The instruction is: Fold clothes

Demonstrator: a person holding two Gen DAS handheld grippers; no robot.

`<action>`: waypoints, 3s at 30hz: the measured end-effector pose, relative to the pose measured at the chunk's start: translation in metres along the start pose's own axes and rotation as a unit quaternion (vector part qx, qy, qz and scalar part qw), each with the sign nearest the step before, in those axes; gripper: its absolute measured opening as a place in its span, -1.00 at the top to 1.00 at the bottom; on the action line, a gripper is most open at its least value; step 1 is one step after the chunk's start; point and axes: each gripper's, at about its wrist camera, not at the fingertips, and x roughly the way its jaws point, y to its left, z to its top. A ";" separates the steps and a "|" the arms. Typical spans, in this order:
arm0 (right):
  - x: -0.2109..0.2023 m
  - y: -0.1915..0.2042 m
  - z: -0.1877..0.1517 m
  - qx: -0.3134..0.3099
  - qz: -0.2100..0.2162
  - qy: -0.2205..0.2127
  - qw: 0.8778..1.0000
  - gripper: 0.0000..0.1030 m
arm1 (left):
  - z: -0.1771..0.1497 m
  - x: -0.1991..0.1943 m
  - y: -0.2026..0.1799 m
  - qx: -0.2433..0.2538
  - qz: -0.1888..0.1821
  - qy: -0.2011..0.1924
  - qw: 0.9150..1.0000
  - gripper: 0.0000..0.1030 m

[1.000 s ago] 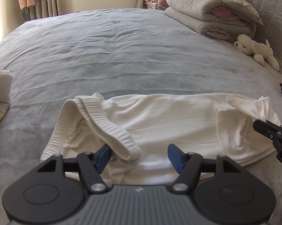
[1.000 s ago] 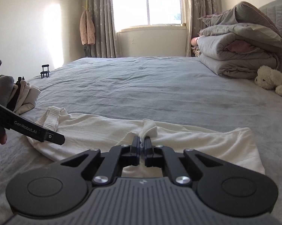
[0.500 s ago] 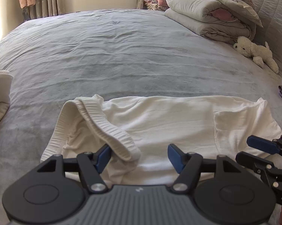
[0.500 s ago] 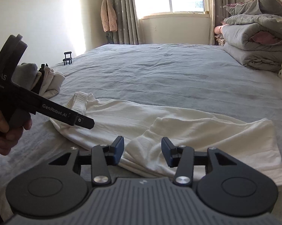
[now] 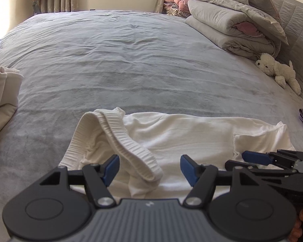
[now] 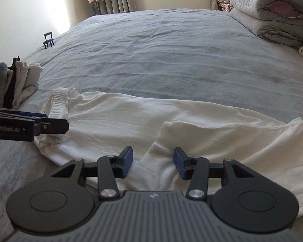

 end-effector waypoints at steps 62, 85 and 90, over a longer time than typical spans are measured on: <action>0.000 0.019 0.035 0.206 0.242 -0.108 0.942 0.84 | 0.004 -0.001 0.106 -0.182 -0.020 0.041 0.982 0.65; 0.003 0.071 0.035 0.096 0.231 -0.098 0.963 0.24 | 0.019 -0.023 0.107 -0.187 -0.026 -0.029 0.982 0.24; -0.016 -0.010 0.031 0.096 0.143 -0.091 0.981 0.17 | 0.018 -0.031 0.070 -0.117 -0.061 -0.059 0.989 0.24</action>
